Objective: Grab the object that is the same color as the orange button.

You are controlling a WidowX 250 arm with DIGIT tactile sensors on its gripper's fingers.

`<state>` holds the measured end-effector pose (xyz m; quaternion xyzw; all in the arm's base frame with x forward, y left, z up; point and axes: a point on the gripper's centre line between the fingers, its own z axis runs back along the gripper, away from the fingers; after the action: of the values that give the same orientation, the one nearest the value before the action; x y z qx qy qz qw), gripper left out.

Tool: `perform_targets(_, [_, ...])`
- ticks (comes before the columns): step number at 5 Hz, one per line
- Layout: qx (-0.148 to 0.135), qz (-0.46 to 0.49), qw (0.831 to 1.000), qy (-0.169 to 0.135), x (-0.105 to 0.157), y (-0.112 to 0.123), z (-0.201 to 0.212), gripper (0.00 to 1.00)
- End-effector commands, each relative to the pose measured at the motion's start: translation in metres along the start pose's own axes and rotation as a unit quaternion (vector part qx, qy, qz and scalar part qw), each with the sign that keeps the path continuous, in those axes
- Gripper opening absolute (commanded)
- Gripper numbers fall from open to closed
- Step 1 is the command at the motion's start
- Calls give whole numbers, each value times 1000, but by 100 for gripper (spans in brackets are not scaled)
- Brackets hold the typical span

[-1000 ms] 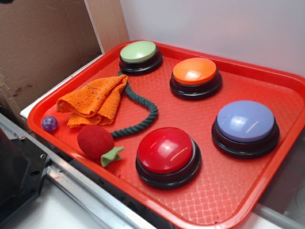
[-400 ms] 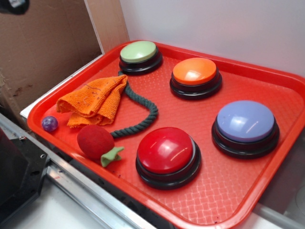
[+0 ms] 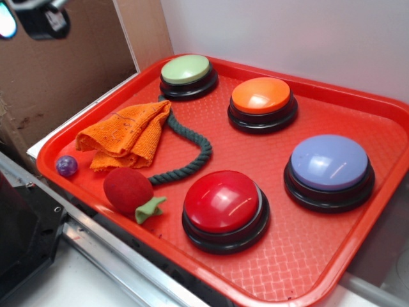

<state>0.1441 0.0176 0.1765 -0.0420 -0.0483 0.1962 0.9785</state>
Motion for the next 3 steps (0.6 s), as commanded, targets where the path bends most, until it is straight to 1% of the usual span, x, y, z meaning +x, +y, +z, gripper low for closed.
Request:
perform_targets(1, [35, 63, 997, -29, 17, 19, -51, 100])
perform_targets(2, [57, 84, 995, -24, 29, 29, -84, 100])
perform_targets(3, [67, 95, 993, -13, 35, 36, -108, 100])
